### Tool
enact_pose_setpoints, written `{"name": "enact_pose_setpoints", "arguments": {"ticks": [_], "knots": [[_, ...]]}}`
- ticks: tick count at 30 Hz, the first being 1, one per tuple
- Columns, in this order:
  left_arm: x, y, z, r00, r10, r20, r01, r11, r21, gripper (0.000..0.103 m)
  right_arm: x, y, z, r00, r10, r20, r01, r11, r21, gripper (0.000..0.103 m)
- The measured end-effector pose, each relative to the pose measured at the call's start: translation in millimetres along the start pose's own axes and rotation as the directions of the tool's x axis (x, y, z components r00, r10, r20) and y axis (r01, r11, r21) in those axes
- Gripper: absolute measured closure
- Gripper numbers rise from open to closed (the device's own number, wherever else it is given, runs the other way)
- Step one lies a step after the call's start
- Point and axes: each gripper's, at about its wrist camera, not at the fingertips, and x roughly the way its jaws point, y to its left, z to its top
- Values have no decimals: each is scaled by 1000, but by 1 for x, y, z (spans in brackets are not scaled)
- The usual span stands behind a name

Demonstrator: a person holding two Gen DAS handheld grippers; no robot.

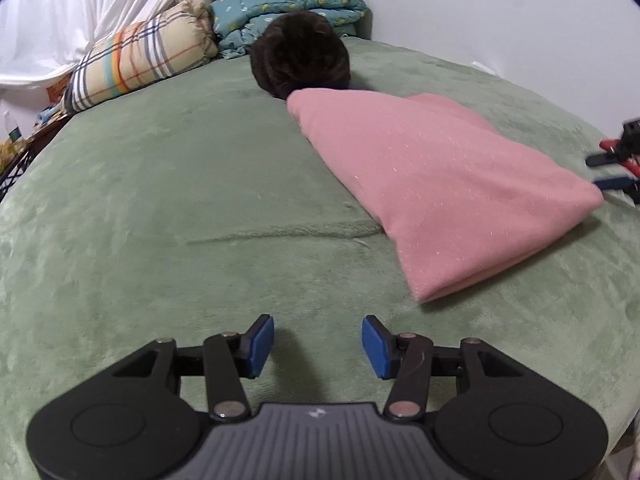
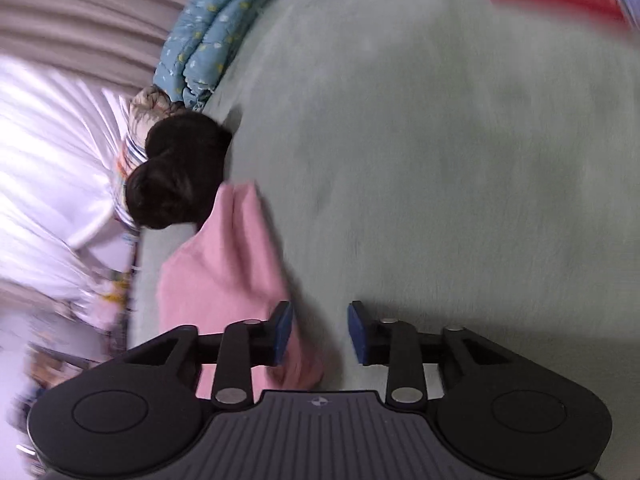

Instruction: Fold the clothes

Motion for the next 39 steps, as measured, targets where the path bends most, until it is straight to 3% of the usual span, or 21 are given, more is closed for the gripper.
{"name": "enact_pose_setpoints", "arguments": {"ticks": [3, 6, 8, 10, 11, 12, 13, 14, 15, 17, 18, 20, 24, 27, 29, 31, 33, 36, 39], "knots": [[0, 4, 3, 999, -35, 3, 35, 998, -49, 55, 33, 33, 36, 999, 38, -37, -42, 992, -117, 47], [2, 3, 7, 998, -62, 13, 63, 997, -52, 55, 87, 69, 61, 996, 18, -87, -38, 973, -227, 43], [4, 4, 8, 997, -77, 11, 78, 994, -73, 55, 122, 79, 73, 990, -18, -142, -19, 967, -253, 35], [4, 2, 10, 997, -80, 17, 81, 993, -87, 55, 160, 90, 84, 979, -63, -194, 6, 960, -281, 34], [2, -1, 13, 997, -73, 33, 75, 995, -72, 55, 173, 94, 88, 975, -83, -207, 18, 955, -297, 40], [0, -5, 14, 997, -66, 51, 69, 996, -55, 55, 186, 98, 92, 970, -102, -219, 29, 949, -314, 79], [-3, -11, 16, 995, -61, 81, 62, 998, -16, 55, 187, 102, 92, 973, -85, -213, 11, 944, -329, 91], [-7, -20, 19, 991, -57, 121, 53, 998, 38, 55, 187, 106, 92, 976, -69, -206, -7, 938, -345, 92], [-8, -27, 20, 988, -55, 142, 43, 996, 83, 55, 185, 118, 90, 987, -72, -144, 9, 916, -400, 93], [-3, -40, 23, 989, -53, 141, 32, 988, 153, 55, 189, 122, 87, 990, -93, -105, 36, 893, -449, 91], [2, -43, 24, 990, -59, 126, 39, 986, 160, 55, 190, 119, 84, 988, -114, -107, 53, 888, -458, 80], [7, -36, 24, 992, -86, 95, 76, 992, 104, 55, 191, 114, 79, 982, -156, -110, 87, 877, -472, 62], [0, -6, 25, 985, -141, 97, 141, 990, 1, 55, 147, 93, 96, 987, -108, -123, 65, 949, -309, 57], [-11, 19, 28, 980, -169, 108, 178, 981, -79, 55, 94, 65, 74, 985, -69, -156, 27, 966, -259, 51], [-20, 22, 30, 968, -211, 133, 222, 972, -75, 55, 65, 41, 53, 978, -31, -205, -6, 984, -176, 51], [-27, 10, 30, 961, -235, 148, 234, 972, 22, 55, 31, 13, 24, 974, 18, -226, -35, 997, -74, 49], [-29, -17, 21, 967, -208, 145, 177, 964, 199, 55, 10, -6, 1, 975, 57, -215, -56, 998, 13, 48], [-21, -62, 4, 980, -139, 139, 66, 899, 433, 54, -1, -22, -31, 974, 113, -196, -95, 991, 98, 48], [-8, -92, -8, 982, -60, 178, -45, 846, 532, 54, 3, -17, -44, 981, 131, -145, -114, 986, 123, 48]]}}
